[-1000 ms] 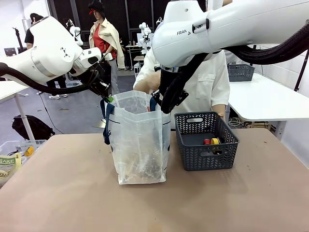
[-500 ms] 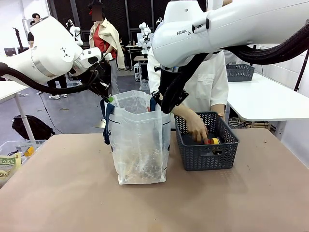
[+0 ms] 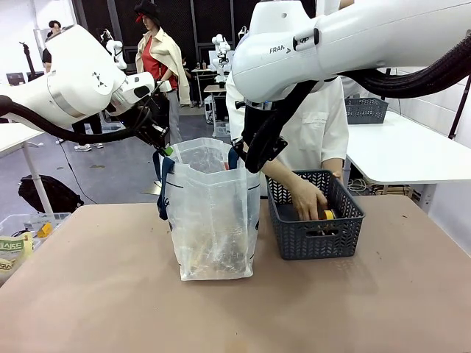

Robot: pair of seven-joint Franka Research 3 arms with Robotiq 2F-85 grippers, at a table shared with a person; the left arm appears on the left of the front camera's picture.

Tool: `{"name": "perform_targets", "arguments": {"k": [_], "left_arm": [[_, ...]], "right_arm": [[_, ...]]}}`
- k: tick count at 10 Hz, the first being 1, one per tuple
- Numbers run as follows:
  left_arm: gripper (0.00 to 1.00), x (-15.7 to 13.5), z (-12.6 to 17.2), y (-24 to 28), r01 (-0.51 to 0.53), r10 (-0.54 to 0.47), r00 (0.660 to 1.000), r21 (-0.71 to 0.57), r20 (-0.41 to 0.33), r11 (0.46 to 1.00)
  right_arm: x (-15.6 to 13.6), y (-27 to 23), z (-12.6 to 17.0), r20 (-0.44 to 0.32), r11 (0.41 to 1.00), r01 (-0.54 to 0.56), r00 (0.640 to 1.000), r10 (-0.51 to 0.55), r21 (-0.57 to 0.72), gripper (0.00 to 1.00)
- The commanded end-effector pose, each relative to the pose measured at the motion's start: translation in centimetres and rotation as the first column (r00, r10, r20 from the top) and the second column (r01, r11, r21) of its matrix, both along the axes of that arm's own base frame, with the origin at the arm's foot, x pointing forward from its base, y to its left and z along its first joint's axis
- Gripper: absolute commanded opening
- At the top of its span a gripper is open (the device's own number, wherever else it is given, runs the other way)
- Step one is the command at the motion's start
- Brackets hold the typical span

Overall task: Transfer purchased items from the store into the shopping bag.
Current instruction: Move the Reusable shopping bag to the right side of the table.

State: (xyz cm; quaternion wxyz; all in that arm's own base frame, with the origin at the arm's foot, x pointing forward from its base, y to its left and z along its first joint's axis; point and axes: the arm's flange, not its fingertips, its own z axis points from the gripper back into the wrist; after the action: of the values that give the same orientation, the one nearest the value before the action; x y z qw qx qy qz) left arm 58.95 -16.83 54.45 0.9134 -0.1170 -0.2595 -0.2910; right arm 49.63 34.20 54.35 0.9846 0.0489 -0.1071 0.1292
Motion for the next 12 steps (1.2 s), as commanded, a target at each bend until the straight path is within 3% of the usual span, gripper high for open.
{"name": "perform_targets", "arguments": {"k": [1,12], "left_arm": [[0.00,0.01,0.06,0.24,-0.002,0.002,1.000,0.004,0.001,1.000],[0.00,0.01,0.06,0.24,-0.002,0.002,1.000,0.004,0.001,1.000]], "right_arm": [[0.03,-0.02,0.11,0.001,1.000,0.000,1.000,0.000,0.012,0.00],[0.03,-0.02,0.11,0.001,1.000,0.000,1.000,0.000,0.012,0.00]]}}
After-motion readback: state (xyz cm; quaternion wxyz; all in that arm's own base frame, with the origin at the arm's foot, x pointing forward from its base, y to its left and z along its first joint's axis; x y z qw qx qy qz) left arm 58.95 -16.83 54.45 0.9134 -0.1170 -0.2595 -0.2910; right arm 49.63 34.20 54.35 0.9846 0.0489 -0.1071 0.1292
